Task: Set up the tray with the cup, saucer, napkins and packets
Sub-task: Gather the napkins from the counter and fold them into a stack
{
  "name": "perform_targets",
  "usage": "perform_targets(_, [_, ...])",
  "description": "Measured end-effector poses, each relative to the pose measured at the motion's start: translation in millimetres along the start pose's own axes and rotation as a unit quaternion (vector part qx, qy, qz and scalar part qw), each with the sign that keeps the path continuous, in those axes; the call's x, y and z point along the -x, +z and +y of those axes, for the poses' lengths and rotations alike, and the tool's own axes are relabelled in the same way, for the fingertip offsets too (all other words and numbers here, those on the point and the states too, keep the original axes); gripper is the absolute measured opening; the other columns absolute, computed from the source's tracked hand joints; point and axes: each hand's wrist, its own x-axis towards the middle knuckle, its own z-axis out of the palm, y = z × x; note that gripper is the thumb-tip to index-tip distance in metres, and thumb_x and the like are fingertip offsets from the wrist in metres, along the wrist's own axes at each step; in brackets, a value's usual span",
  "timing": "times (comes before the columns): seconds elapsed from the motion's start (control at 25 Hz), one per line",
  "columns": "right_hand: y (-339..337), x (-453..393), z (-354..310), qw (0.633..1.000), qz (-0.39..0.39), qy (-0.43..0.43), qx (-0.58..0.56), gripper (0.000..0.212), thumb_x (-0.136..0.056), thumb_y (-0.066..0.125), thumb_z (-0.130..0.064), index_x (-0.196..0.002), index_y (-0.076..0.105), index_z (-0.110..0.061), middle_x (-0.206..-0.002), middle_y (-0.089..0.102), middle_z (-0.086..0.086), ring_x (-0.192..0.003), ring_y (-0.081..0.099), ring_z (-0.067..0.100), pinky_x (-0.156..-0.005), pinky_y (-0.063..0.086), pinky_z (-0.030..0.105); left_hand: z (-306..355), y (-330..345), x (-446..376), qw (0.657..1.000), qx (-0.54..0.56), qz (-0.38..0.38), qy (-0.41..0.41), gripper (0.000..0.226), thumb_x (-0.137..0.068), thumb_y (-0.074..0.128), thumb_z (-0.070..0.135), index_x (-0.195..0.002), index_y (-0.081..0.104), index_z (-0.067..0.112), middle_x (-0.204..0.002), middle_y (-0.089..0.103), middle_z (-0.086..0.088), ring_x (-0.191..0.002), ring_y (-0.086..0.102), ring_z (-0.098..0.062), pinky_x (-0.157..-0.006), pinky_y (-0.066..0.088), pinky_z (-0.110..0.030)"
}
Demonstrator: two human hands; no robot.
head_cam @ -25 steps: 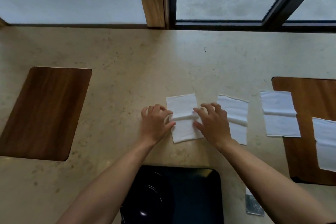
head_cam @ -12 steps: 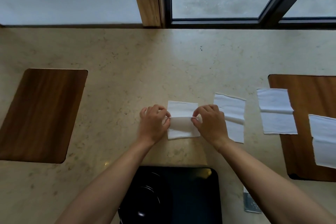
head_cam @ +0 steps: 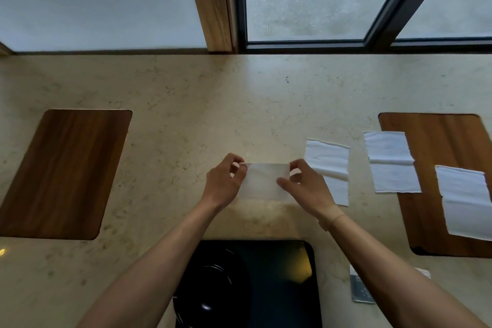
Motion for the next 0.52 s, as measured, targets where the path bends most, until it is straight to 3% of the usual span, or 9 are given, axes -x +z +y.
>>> perform_targets(0.12, [9, 3, 7, 0.999, -0.02, 0.029, 0.021, 0.025, -0.081, 0.066, -0.039, -0.099, 0.052, -0.031, -0.082, 0.067, -0.011, -0.076, 0.063, 0.009, -0.062, 0.049, 0.026, -6, 1, -1, 0.999, -0.014, -0.024, -0.03, 0.014, -0.095, 0.052, 0.039, -0.102, 0.056, 0.027, -0.09, 0.067, 0.004, -0.087, 0.064, -0.017, -0.085, 0.052, -0.043])
perform_targets(0.28, [20, 1, 14, 0.998, 0.005, 0.061, 0.035, 0.022, -0.079, 0.064, -0.037, -0.096, 0.051, -0.032, -0.079, 0.066, -0.009, -0.073, 0.062, 0.009, -0.067, 0.054, 0.034, -21, 6, 0, 0.997, -0.02, -0.066, -0.041, 0.028, -0.084, 0.063, 0.046, -0.109, 0.053, 0.04, -0.09, 0.065, 0.013, -0.085, 0.063, -0.006, -0.09, 0.051, -0.047])
perform_targets(0.52, [35, -6, 21, 0.985, 0.024, 0.016, 0.172, 0.03, -0.086, 0.056, -0.037, -0.112, 0.042, -0.033, -0.075, 0.061, -0.013, -0.071, 0.06, 0.013, -0.081, 0.048, 0.042, -31, 21, -7, 0.986, -0.166, 0.004, 0.021, 0.041, -0.08, 0.064, 0.038, -0.119, 0.053, 0.035, -0.078, 0.057, 0.018, -0.078, 0.057, -0.008, -0.094, 0.041, -0.046])
